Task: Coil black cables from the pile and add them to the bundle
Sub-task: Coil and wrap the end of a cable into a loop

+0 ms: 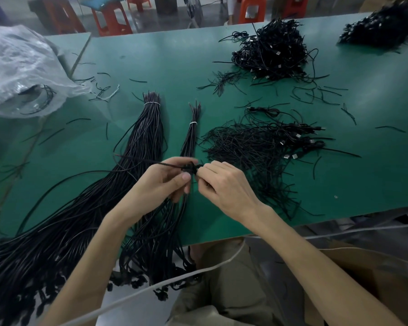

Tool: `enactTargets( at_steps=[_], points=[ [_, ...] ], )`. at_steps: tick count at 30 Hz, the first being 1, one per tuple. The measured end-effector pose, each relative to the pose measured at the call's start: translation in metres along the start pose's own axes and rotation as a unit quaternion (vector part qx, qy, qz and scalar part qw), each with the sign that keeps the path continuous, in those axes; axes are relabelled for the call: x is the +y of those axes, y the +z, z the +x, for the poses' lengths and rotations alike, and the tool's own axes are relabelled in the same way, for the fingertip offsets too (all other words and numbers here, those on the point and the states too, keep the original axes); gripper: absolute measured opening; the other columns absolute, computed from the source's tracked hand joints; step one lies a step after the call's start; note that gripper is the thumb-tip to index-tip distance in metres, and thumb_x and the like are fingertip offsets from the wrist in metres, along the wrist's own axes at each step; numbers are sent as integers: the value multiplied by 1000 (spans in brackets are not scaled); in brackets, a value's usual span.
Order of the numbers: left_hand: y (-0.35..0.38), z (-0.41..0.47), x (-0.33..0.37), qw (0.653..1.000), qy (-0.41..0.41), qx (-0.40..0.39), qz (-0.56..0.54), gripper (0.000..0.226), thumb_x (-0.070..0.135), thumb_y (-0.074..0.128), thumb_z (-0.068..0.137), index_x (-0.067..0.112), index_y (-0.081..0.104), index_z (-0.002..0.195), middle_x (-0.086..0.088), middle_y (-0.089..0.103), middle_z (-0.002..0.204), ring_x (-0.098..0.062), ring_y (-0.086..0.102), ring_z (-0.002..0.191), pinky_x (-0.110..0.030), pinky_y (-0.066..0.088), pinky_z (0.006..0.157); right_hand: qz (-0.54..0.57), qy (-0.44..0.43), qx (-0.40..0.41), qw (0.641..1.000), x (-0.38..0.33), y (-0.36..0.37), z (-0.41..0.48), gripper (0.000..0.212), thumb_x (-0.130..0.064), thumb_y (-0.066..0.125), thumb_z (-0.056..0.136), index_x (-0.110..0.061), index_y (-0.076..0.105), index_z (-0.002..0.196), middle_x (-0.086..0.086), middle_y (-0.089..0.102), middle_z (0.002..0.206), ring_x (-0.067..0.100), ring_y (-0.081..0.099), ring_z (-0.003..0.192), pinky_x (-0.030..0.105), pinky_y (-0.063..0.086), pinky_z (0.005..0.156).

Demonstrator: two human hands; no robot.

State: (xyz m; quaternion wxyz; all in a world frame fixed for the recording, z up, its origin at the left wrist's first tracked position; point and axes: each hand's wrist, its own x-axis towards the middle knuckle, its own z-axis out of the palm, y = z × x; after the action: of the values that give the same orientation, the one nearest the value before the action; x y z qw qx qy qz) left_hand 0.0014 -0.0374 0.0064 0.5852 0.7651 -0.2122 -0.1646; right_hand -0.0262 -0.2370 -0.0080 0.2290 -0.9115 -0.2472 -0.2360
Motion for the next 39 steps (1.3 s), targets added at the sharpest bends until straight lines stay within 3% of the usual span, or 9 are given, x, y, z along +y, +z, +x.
enactTargets(
  at_steps=[5, 9, 12, 15, 21, 28, 31, 35, 39],
  points=[
    [0, 8, -5, 967, 45, 95, 234, 38, 51, 52, 94, 21, 69, 108, 5, 56, 92, -5, 53, 75, -20, 42, 69, 19, 0, -18, 1000, -2, 1, -3, 18, -11, 59, 100, -6, 64, 83, 4, 61, 76, 24, 56, 71, 39, 48, 68],
    [8, 10, -10, 989, 40, 44, 138, 38, 39, 46, 103, 10, 63, 123, -2, 69, 115, -12, 69, 106, -30, 56, 93, 23, 2, -15, 1000, -1, 0, 0, 18, -10, 60, 99, -5, 64, 82, 5, 62, 75, 25, 56, 72, 40, 49, 68],
    [15, 12, -15, 989, 12, 69, 132, 33, 42, 43, 104, 13, 58, 105, -4, 69, 89, -15, 68, 78, -36, 59, 74, 42, 8, -28, 999, -1, 1, 0, 19, -10, 59, 100, -5, 63, 82, 6, 61, 76, 24, 55, 72, 39, 47, 67],
    [17, 12, -16, 972, 29, 91, 213, 32, 51, 42, 102, 25, 57, 91, 2, 56, 67, -9, 47, 53, -24, 43, 50, 65, 11, -43, 997, -1, 4, -2, 18, -10, 59, 99, -4, 63, 83, 6, 62, 77, 24, 54, 72, 39, 47, 68],
    [15, 22, -16, 972, -114, 79, 189, 32, 45, 55, 102, 16, 64, 96, 9, 51, 50, -8, 41, 44, -25, 36, 46, -7, -69, -29, 997, 2, 11, -6, 19, -9, 60, 96, -10, 60, 78, 2, 57, 70, 19, 49, 65, 31, 42, 64],
    [15, 25, -12, 946, -236, -14, 223, 50, 42, 51, 105, -5, 66, 97, -2, 53, 57, -17, 38, 43, -24, 34, 43, -97, -169, -52, 979, 6, 15, -14, 14, -11, 56, 92, -13, 60, 79, 1, 59, 73, 20, 54, 67, 31, 42, 63],
    [15, 24, -10, 966, -175, 5, 190, 48, 47, 49, 105, 4, 65, 89, 2, 63, 57, -18, 53, 46, -28, 45, 49, -47, -96, -42, 993, 11, 9, -14, 19, -9, 58, 96, -10, 60, 77, 3, 57, 71, 21, 52, 65, 33, 43, 63],
    [6, 19, -14, 982, -132, 62, 123, 40, 47, 43, 106, 14, 63, 95, 2, 76, 76, -20, 70, 60, -32, 55, 58, 132, 143, -65, 979, 34, -11, -7, 22, -16, 55, 104, -9, 63, 85, 1, 63, 78, 15, 57, 67, 33, 50, 64],
    [5, 14, -28, 930, -175, 104, 307, 28, 53, 53, 102, 26, 58, 101, 11, 65, 92, -7, 64, 78, -30, 53, 67, 183, 299, 58, 935, 84, -38, 13, 26, -18, 55, 104, -17, 63, 79, -2, 59, 66, 7, 46, 51, 22, 38, 48]
  ],
)
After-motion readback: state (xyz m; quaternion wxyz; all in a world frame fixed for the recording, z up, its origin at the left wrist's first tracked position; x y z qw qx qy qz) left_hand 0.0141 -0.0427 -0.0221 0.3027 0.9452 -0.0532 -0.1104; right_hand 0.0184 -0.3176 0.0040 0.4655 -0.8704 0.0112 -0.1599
